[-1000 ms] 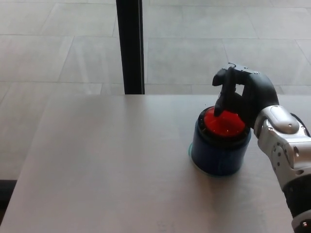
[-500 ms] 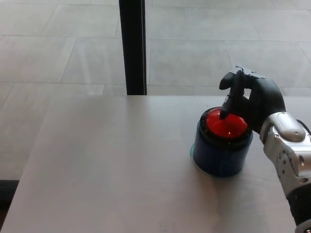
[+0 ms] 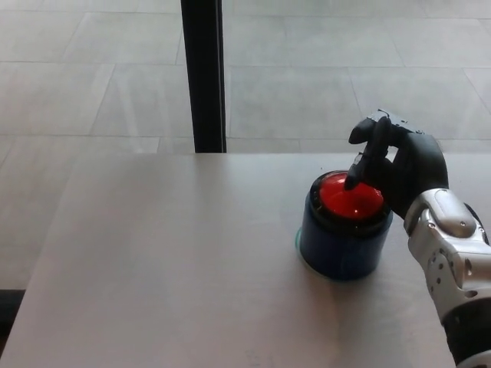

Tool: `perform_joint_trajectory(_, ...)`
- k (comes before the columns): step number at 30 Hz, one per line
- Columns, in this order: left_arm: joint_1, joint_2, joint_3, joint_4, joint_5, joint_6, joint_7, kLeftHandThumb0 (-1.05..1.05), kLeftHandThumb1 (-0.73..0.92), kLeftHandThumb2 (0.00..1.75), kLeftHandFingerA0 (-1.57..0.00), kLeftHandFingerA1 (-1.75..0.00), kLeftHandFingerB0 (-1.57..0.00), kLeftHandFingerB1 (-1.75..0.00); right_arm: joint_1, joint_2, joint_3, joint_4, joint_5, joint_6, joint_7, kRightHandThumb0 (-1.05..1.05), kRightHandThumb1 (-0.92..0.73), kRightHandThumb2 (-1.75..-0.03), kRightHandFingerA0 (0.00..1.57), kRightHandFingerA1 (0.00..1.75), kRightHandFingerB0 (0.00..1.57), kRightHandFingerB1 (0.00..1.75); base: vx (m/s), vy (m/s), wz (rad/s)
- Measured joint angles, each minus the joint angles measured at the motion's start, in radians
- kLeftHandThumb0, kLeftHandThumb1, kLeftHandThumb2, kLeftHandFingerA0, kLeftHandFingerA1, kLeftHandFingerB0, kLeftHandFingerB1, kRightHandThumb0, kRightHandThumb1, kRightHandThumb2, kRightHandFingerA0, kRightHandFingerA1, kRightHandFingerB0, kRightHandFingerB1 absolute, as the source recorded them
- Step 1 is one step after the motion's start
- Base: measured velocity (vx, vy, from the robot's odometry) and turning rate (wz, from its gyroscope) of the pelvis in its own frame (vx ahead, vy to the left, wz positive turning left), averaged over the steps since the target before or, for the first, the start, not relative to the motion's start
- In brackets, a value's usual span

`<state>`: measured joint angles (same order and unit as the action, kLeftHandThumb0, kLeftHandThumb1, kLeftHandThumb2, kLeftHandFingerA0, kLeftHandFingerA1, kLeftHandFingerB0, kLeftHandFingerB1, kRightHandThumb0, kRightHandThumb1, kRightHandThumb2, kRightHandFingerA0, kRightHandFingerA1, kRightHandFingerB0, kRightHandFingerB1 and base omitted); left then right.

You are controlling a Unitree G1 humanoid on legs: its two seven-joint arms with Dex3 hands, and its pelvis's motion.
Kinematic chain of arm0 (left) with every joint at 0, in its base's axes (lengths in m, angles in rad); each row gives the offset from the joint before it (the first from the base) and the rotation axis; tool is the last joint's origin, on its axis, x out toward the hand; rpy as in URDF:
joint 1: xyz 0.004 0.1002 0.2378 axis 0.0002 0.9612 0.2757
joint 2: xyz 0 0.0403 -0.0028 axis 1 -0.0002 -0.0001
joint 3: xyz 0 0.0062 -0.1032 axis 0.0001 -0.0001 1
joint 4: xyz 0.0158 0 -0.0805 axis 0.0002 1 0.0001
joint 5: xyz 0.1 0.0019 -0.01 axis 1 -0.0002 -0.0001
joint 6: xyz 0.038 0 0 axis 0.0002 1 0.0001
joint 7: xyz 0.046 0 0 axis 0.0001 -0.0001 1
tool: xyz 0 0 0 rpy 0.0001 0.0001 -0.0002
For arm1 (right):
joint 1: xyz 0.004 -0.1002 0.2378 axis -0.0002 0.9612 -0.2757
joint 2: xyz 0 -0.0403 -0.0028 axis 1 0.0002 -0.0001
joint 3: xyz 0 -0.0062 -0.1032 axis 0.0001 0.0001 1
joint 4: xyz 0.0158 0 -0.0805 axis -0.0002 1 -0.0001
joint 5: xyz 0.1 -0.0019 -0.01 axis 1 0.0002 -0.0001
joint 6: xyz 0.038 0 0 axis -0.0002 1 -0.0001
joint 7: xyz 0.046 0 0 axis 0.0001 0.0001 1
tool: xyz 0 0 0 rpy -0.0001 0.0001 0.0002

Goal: The robot uses its right hand to press the red button kept in the middle of the desk

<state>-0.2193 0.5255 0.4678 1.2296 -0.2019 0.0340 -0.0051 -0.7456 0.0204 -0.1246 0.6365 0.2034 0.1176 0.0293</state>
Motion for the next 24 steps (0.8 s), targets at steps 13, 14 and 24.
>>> perform_joint_trajectory(13,0.001,0.000,0.012,-0.008,-0.010,0.009,0.002,-0.74,0.92,1.28,-0.46,-0.94,-0.29,-0.77,-0.089,-0.215,0.074,0.054,-0.078,0.034,0.034,-0.17,-0.48,-1.31,0.94,1.75,0.81,1.59,0.00,0.000,0.00)
perform_joint_trajectory(14,0.001,0.000,0.011,-0.008,-0.010,0.009,0.002,-0.73,0.92,1.19,-0.31,-1.16,-0.20,-0.88,-0.102,-0.235,0.069,0.059,-0.080,0.040,0.038,-0.17,-0.51,-1.27,0.93,1.75,0.80,1.60,0.00,0.000,0.00)
perform_joint_trajectory(24,0.007,0.000,0.010,-0.004,-0.011,0.009,0.001,-0.75,0.92,1.17,-0.29,-1.15,-0.16,-0.86,-0.266,-0.322,-0.019,0.091,-0.071,0.092,0.082,-0.16,-0.51,-1.20,0.93,1.75,0.79,1.59,0.00,0.000,0.00)
